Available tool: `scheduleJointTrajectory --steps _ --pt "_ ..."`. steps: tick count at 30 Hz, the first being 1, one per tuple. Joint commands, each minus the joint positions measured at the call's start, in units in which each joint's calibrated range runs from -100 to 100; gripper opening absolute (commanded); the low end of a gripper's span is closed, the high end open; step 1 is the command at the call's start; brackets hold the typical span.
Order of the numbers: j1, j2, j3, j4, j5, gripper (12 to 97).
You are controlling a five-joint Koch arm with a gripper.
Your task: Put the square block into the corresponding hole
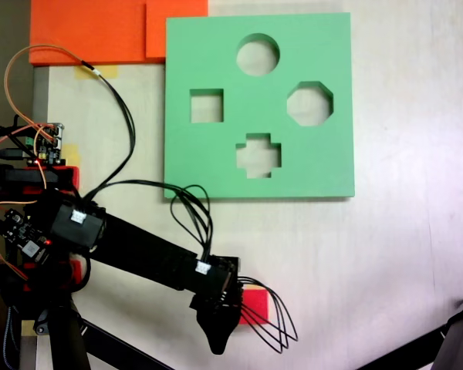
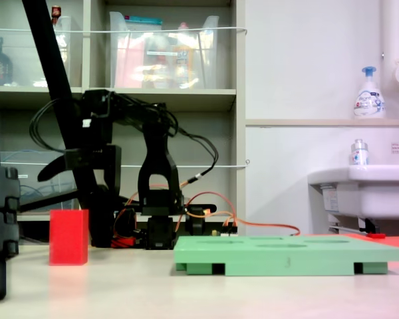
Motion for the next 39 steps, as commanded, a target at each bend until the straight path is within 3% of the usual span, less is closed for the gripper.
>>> scheduleJointTrajectory --steps 1,23,26,34,39 --pt "0.29 1.63 5.02 -3.33 -0.39 93.0" --pt "0.93 22.72 15.49 -2.56 -3.08 92.5" --pt "1.03 23.69 15.59 -2.08 -3.13 83.8" --pt "0.98 26.63 15.59 -1.79 -3.13 82.5" --pt "0.98 28.44 15.39 -1.89 -3.13 75.5"
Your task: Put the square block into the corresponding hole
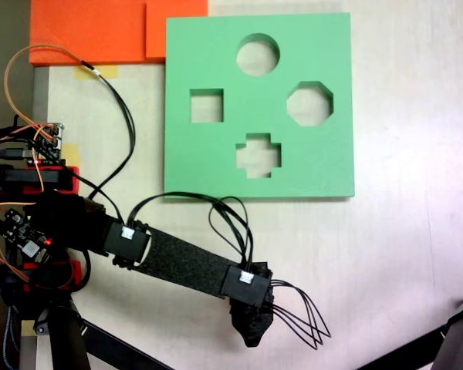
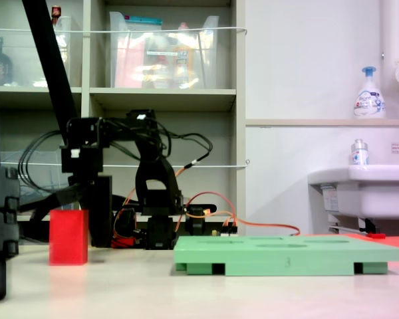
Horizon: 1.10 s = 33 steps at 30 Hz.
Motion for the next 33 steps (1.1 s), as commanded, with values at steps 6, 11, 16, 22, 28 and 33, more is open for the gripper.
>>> scheduleJointTrajectory --steps 6,11,16,22,28,33 --pt "0.10 -0.01 2.35 -2.27 -0.63 58.9" --pt "-0.10 0.27 2.26 -3.62 0.29 42.0" --pt "-0.15 0.27 2.26 -3.62 0.88 38.5" --pt "-0.10 -1.69 0.36 -3.62 1.47 38.4" --pt "-0.10 -9.93 -0.74 -3.62 1.56 38.4" --pt "0.44 -19.85 -1.73 -3.62 2.30 38.4"
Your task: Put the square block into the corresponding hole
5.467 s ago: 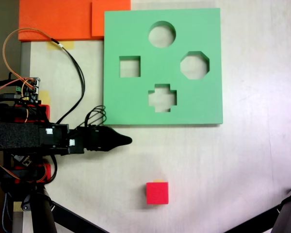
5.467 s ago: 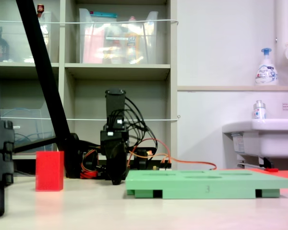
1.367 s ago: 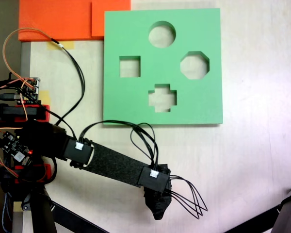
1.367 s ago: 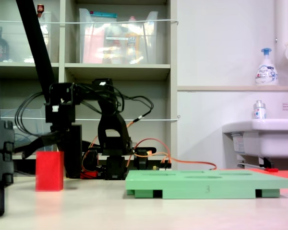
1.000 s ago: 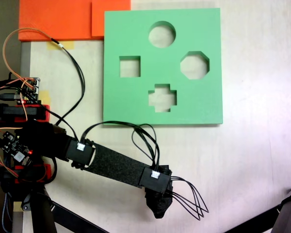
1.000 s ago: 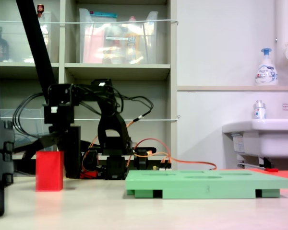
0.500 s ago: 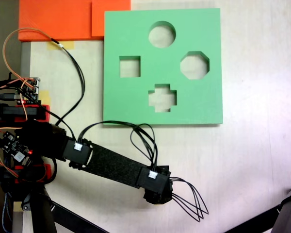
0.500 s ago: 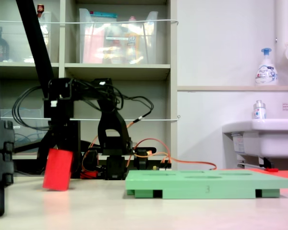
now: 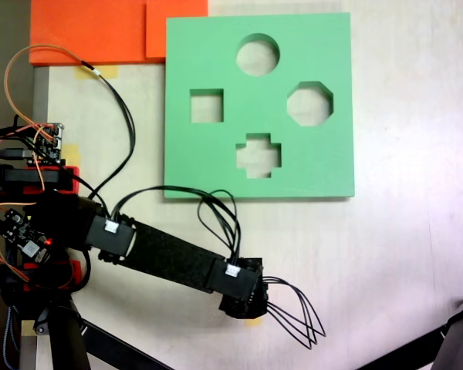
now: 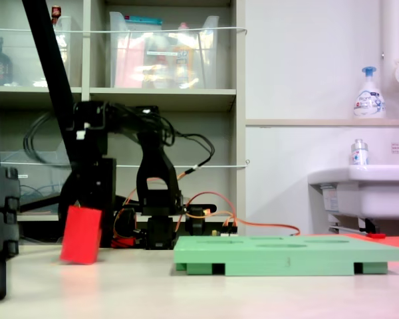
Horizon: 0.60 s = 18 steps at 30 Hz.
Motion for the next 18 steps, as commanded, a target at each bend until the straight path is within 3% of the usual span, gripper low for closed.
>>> scheduleJointTrajectory --steps 1,7,14,16,18 --pt "0.49 -8.26 -0.37 -3.43 0.78 38.4" --pt "2.64 -24.32 -7.15 -3.43 2.78 38.4" --pt "1.71 -26.98 -13.83 -3.43 2.88 38.9" --pt "0.88 -26.84 -13.93 -3.43 2.00 42.0" --pt "0.49 -26.98 -13.23 -3.43 1.90 51.7"
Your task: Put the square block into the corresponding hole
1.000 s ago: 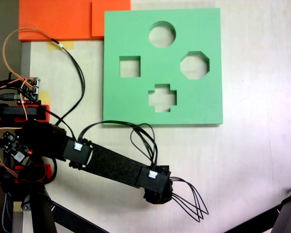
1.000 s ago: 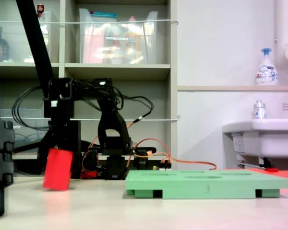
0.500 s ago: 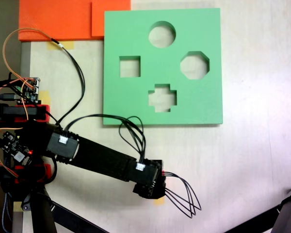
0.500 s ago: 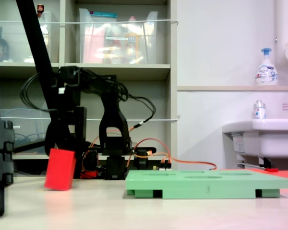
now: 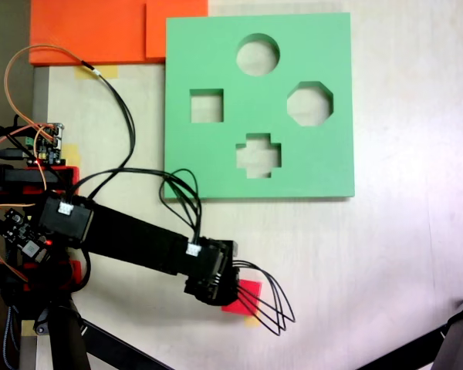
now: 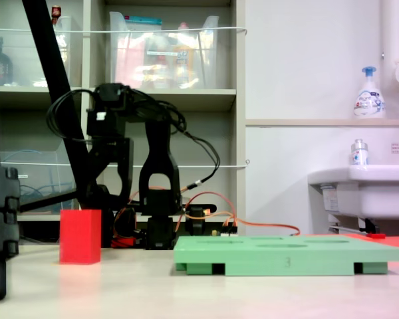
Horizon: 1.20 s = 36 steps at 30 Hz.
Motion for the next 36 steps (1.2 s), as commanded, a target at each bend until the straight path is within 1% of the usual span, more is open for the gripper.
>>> scheduleJointTrajectory --steps 1,4,8,16,19,23,31,36 --pt "-0.49 -2.91 2.26 -3.43 -0.59 55.6" --pt "-1.32 -4.86 4.55 -3.43 0.49 67.3" --pt "-2.54 -5.14 5.35 -3.43 0.63 70.6" --pt "-3.66 3.66 5.25 -3.43 1.56 70.7" --pt "-3.52 7.29 5.74 0.14 1.95 70.7" --pt "-1.95 11.34 8.04 0.71 2.49 70.7" --pt "1.17 9.52 10.73 0.52 4.93 70.9" --pt "1.81 9.66 15.52 -0.25 4.69 70.7"
